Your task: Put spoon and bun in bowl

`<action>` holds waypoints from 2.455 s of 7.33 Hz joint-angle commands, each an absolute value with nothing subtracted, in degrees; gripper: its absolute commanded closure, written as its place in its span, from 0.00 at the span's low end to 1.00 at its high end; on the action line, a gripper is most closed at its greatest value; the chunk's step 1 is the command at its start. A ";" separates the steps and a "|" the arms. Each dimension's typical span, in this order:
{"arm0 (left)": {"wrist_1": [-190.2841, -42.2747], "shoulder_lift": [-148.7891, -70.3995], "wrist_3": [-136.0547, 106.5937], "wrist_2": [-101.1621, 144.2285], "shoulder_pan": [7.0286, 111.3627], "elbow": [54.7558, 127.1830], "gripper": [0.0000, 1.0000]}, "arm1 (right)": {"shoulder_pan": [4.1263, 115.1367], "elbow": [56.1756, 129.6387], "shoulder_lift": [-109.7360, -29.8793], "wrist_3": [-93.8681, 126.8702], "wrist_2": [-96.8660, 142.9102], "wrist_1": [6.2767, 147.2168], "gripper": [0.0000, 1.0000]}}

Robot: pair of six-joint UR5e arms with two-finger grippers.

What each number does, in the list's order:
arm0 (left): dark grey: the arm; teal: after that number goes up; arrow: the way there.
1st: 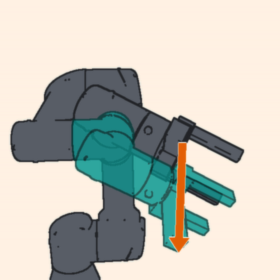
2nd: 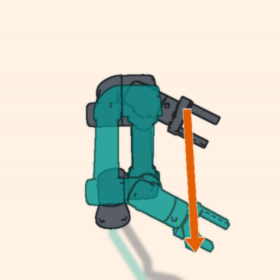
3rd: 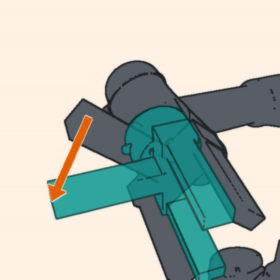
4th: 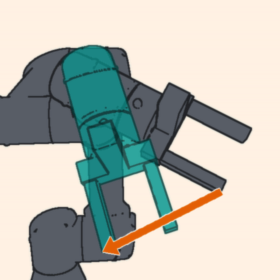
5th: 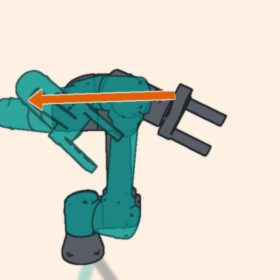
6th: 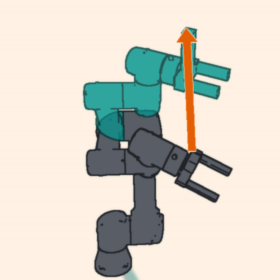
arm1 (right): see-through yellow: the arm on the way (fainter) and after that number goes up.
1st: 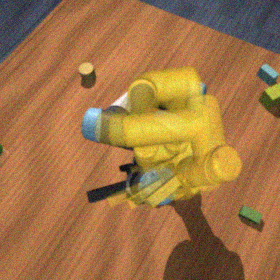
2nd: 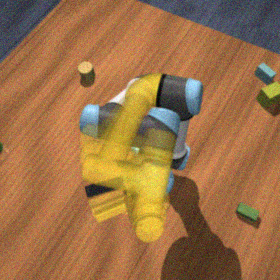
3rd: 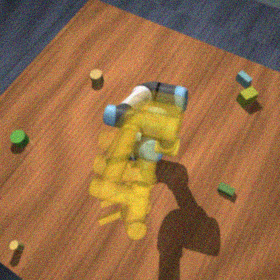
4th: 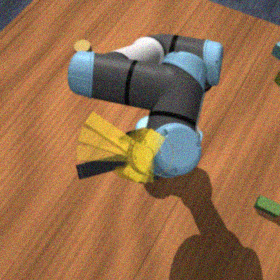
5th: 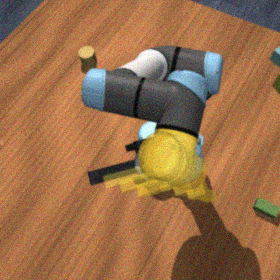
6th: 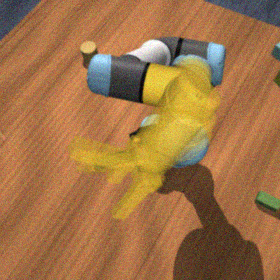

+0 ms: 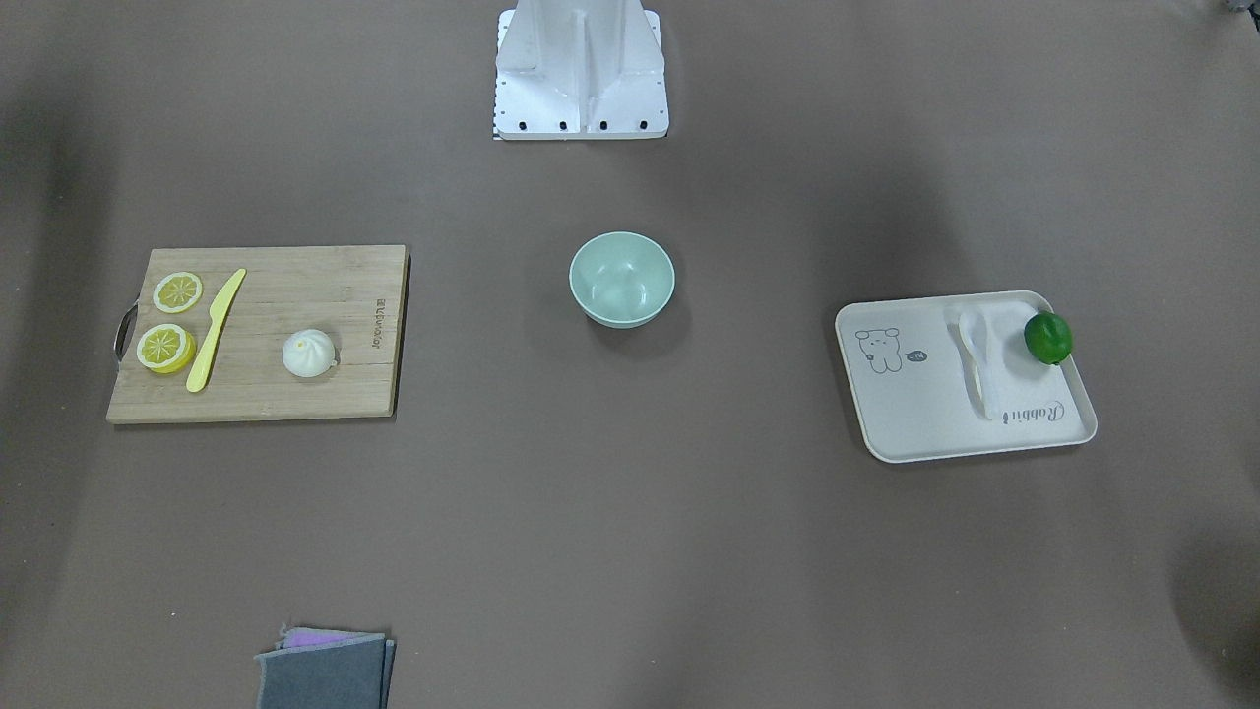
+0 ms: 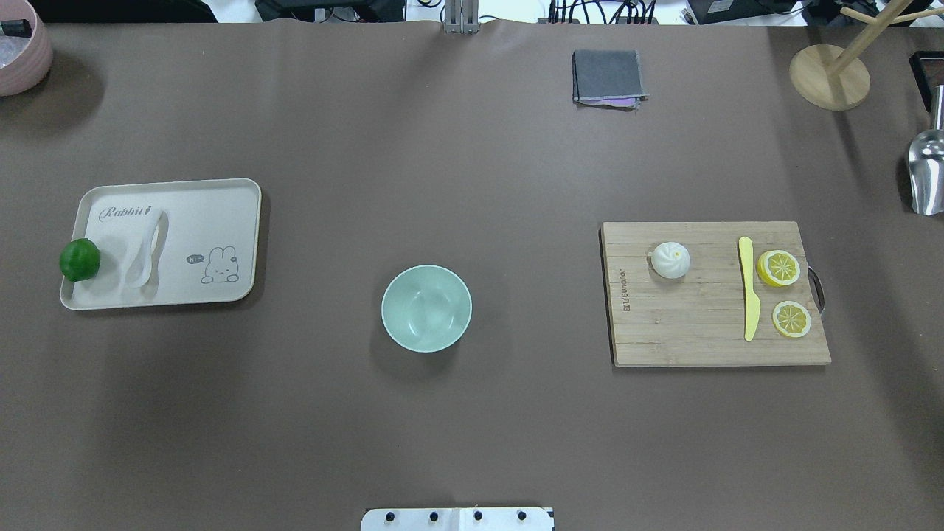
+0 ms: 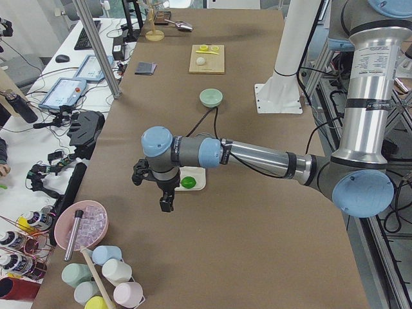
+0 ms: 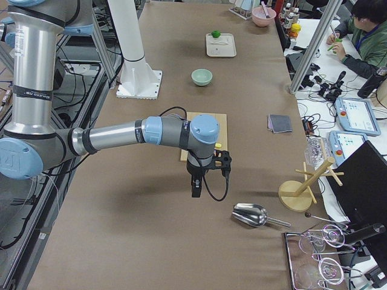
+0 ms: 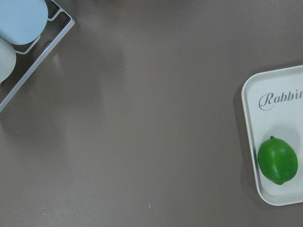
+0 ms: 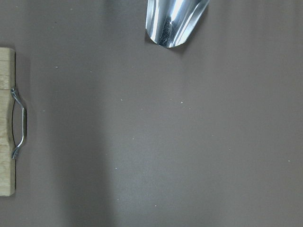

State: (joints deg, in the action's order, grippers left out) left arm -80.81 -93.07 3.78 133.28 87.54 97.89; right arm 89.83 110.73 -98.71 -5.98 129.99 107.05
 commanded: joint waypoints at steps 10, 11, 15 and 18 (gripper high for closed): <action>-93.20 -94.85 3.25 133.42 87.27 101.36 0.02 | 89.91 113.03 -97.47 -3.62 131.73 88.24 0.00; -95.43 -94.83 2.56 133.16 87.19 100.90 0.02 | 89.91 113.20 -98.17 -3.43 131.40 85.89 0.00; -111.07 -95.62 -7.10 132.98 77.59 98.09 0.02 | 85.03 111.62 -97.13 9.29 133.42 79.63 0.00; -114.16 -95.36 -31.75 128.80 67.27 97.91 0.02 | 73.78 111.71 -92.74 26.40 131.32 79.45 0.00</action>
State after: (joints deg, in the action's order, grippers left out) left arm -112.63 -95.47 -23.03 131.69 71.89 98.02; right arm 78.32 111.63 -94.46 19.41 132.61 79.51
